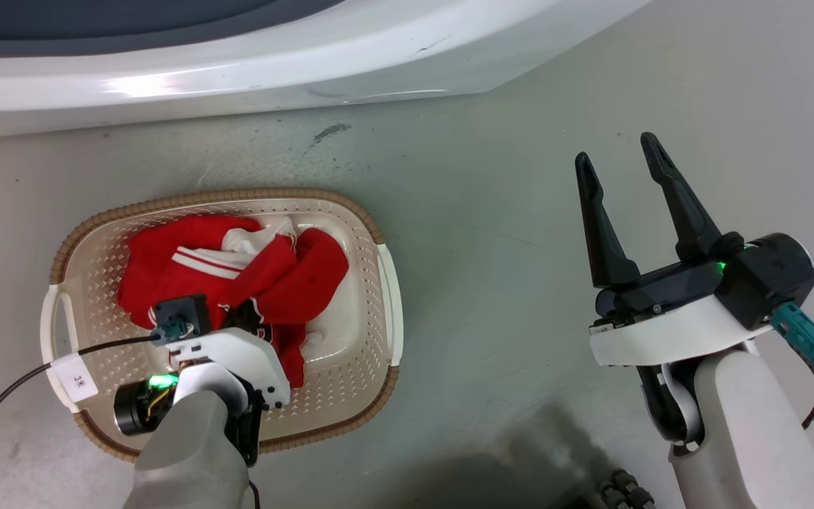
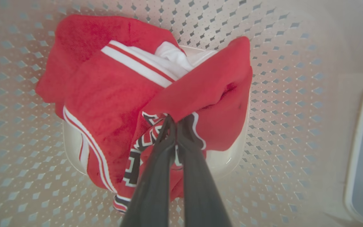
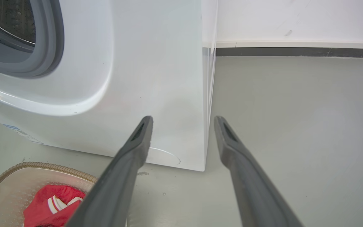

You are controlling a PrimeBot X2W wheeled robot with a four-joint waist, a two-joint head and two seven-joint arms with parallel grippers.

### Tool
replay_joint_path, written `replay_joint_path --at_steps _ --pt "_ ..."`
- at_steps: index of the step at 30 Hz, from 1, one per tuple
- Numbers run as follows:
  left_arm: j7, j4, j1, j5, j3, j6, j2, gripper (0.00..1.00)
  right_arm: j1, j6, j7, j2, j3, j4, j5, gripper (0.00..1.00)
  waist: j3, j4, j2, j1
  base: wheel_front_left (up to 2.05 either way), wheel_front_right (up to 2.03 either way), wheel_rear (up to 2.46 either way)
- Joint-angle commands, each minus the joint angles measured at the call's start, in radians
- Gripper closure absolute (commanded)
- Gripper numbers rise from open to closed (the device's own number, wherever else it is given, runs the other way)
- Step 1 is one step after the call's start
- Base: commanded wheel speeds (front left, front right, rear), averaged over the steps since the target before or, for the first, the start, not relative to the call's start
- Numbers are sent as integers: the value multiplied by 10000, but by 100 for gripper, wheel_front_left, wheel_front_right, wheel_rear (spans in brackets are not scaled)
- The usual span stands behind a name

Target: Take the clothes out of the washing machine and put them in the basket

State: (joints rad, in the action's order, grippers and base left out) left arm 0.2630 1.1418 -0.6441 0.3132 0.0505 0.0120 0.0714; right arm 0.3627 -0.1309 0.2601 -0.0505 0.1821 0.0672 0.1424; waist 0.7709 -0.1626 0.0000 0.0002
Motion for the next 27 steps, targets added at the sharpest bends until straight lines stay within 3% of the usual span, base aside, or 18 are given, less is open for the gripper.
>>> replay_joint_path --at_steps 1,2,3,4,5,12,19,27 --pt "24 212 -124 43 -49 25 16 100 138 3 50 5 7 43 50 0 4 -50 0 -2 0 0 0" --pt "24 302 -189 75 -82 28 17 100 149 5 54 5 -4 73 63 0 -12 -62 0 -2 0 0 0" --pt "24 358 -226 60 -89 25 13 85 155 5 56 5 -25 101 64 0 -46 -64 0 -2 0 0 0" --pt "26 262 -232 64 -132 71 8 24 144 5 60 5 -47 141 57 0 -115 -56 0 -2 0 0 0" --pt "24 280 -151 65 -147 68 -7 0 123 5 61 4 -90 175 59 0 -225 -41 0 -2 0 0 0" --pt "24 -818 826 -176 -256 -133 -92 0 -536 5 57 2 -433 507 -69 0 -1766 242 0 -2 0 0 0" --pt "26 -2685 2059 -575 -405 -465 -184 0 -1448 5 58 2 -826 699 -333 0 -3411 609 0 -2 0 0 0" --pt "25 -5301 2992 -739 -194 -543 -214 0 -2248 5 -96 2 -1197 443 -603 0 -4746 992 0 -2 0 0 0"
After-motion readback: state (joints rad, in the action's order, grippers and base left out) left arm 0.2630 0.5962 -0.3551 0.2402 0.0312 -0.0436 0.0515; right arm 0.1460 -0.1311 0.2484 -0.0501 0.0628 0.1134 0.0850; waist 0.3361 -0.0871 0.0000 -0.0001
